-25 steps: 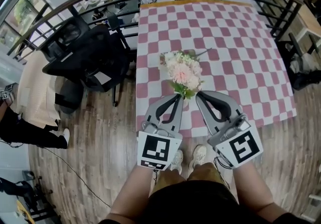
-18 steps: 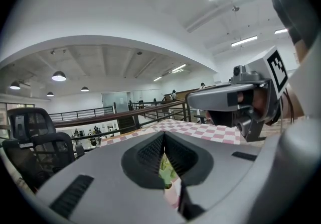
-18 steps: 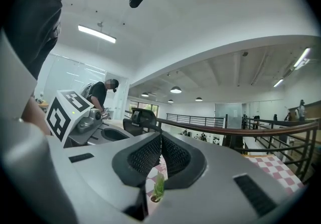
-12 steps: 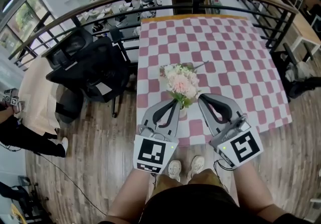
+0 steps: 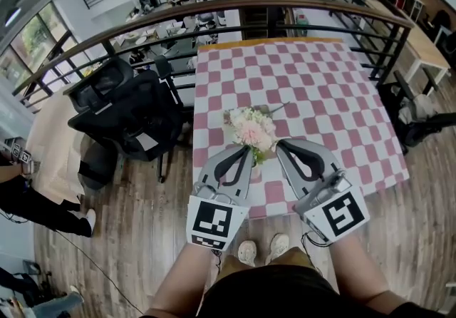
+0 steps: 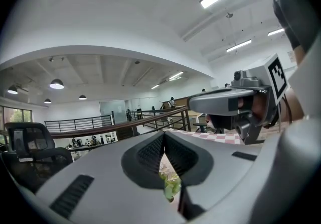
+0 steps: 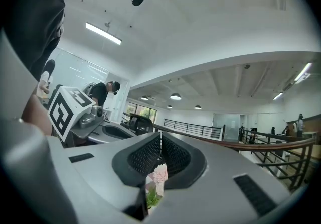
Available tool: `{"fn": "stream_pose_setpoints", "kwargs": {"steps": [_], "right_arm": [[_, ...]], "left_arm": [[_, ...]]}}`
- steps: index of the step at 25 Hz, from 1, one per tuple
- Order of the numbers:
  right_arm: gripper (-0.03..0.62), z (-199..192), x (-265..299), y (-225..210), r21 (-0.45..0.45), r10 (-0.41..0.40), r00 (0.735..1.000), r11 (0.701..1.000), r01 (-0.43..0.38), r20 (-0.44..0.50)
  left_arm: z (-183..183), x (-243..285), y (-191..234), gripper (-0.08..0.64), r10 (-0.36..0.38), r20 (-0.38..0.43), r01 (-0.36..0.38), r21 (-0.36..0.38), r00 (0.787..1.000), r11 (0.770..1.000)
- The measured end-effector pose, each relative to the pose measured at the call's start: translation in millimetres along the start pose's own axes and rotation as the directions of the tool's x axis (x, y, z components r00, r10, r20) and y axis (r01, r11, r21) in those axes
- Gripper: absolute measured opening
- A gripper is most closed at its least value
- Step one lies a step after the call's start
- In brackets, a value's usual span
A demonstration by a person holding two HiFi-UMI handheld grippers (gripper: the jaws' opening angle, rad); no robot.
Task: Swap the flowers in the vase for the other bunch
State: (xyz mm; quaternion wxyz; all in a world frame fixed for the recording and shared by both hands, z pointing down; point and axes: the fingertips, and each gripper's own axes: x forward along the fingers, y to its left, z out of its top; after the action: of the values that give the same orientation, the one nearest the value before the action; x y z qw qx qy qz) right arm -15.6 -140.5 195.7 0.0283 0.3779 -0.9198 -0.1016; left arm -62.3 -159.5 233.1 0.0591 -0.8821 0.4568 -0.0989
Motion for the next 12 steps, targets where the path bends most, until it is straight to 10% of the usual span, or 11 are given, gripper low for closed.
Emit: {"fn": "stream_pose_setpoints", "kwargs": {"steps": [12], "right_arm": [[0.032,19.9,-2.8,6.0,-0.021,-0.005,0.998,1.0,0.007,0.062]], "left_arm": [[26.3,-5.5,1.8,0.009,0.0,0.047,-0.001,0.029,0.999,1.0]]}}
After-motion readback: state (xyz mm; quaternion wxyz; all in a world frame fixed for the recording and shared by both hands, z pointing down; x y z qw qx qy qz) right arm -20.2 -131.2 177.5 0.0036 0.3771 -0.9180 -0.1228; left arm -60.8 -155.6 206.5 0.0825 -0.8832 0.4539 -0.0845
